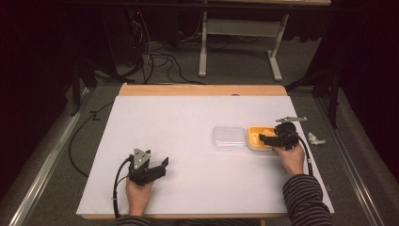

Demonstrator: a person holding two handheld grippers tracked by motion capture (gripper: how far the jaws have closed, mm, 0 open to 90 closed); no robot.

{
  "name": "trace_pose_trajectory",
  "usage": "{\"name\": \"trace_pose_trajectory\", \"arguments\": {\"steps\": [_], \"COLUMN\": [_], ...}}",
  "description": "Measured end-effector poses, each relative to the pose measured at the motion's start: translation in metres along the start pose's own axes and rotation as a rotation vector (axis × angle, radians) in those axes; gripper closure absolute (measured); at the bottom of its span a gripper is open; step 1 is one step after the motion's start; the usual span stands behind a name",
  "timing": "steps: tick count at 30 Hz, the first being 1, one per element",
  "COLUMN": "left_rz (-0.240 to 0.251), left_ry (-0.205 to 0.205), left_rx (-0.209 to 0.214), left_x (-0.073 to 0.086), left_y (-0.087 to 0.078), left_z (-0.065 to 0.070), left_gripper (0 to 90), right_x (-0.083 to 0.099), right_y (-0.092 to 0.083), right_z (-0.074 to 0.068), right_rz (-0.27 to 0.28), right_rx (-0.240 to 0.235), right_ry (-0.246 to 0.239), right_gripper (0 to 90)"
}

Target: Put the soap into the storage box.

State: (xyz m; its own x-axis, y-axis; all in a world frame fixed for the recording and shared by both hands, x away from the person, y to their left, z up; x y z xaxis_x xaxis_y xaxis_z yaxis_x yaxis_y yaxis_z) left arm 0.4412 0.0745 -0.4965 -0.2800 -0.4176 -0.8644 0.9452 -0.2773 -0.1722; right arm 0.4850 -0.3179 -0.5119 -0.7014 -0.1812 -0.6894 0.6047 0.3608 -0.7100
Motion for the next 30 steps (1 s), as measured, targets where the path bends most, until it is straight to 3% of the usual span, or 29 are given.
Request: {"name": "trace_pose_trajectory", "arguments": {"steps": [9, 30], "left_rz": [0.0, 0.001], "left_ry": [0.0, 0.002], "left_rx": [0.0, 0.0], "left_x": [0.0, 0.0], "left_y": [0.0, 0.0], "left_z": [0.0, 0.0], "left_gripper": [23.2, 23.1], "right_x": [-0.002, -0.012], "right_y": [-0.011, -0.047], "right_z": [0.0, -0.015], "right_rz": [0.028, 0.14], "right_rx": [0.006, -0.019], "right_ry": [-0.009, -0.05], "right_gripper": [26.1, 28.4]}}
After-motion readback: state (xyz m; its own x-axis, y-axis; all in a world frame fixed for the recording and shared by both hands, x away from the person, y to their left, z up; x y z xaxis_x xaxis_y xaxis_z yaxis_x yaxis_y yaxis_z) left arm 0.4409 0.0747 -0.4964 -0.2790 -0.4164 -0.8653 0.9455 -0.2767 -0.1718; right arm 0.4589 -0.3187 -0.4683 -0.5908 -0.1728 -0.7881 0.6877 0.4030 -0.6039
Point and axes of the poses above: each handheld gripper's, and its own axes: y roughly forward along the jaws, x roughly out of its underside, z roughly to its right, the point moved 9 cm from there along y, roughly forward along the jaws, and after that the axes turned 7 degrees about -x, right-handed, at the moved point
